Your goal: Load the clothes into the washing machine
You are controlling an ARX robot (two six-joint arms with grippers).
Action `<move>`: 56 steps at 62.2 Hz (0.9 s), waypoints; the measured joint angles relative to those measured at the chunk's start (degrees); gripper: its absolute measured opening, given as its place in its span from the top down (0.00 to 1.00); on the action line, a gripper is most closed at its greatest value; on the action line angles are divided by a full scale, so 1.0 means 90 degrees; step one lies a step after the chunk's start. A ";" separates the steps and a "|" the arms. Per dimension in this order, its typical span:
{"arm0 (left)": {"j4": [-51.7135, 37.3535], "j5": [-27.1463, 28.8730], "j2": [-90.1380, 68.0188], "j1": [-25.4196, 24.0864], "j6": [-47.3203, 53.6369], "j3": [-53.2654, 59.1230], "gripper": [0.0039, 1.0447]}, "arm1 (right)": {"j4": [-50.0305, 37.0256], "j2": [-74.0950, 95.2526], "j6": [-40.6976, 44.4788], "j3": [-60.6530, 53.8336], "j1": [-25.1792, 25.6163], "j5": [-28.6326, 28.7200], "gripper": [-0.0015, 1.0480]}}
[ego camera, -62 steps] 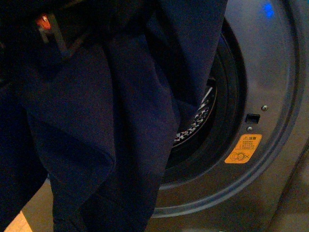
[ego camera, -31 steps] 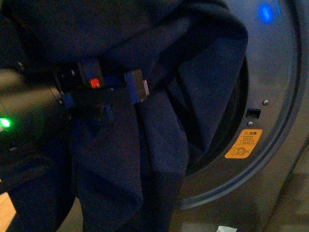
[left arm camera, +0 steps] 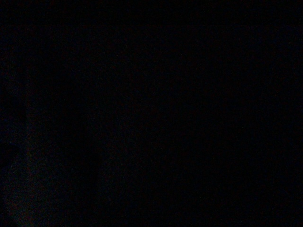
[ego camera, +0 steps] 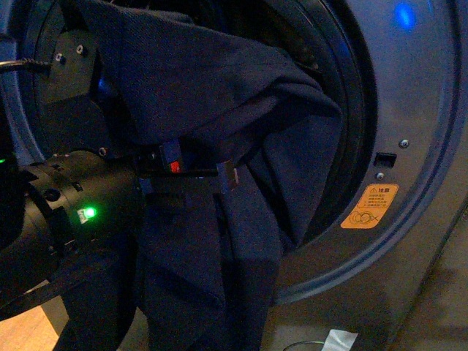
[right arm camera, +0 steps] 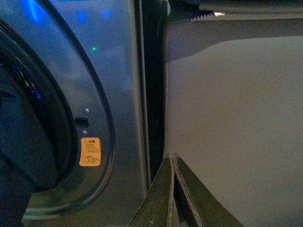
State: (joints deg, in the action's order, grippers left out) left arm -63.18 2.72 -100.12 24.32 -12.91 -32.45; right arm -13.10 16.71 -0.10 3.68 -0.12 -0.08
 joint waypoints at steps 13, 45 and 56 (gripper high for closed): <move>-0.0053 0.0070 -0.0702 -0.0153 0.0151 -0.0498 0.89 | 0.0170 -0.0284 0.0000 -0.0119 0.0000 0.0000 0.98; 0.0806 0.0369 -0.2793 -0.0486 0.1013 -0.3177 0.89 | 0.1435 -0.1819 0.0005 -0.0376 0.0000 0.0017 0.98; 0.1280 0.0423 -0.3147 -0.0566 0.1093 -0.3968 0.89 | 0.1445 -0.1829 0.0005 -0.0376 0.0000 0.0017 0.98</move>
State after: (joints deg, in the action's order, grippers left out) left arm -51.66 6.52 -128.44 19.22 -3.07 -68.16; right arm -0.10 0.25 -0.05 0.30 -0.12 0.08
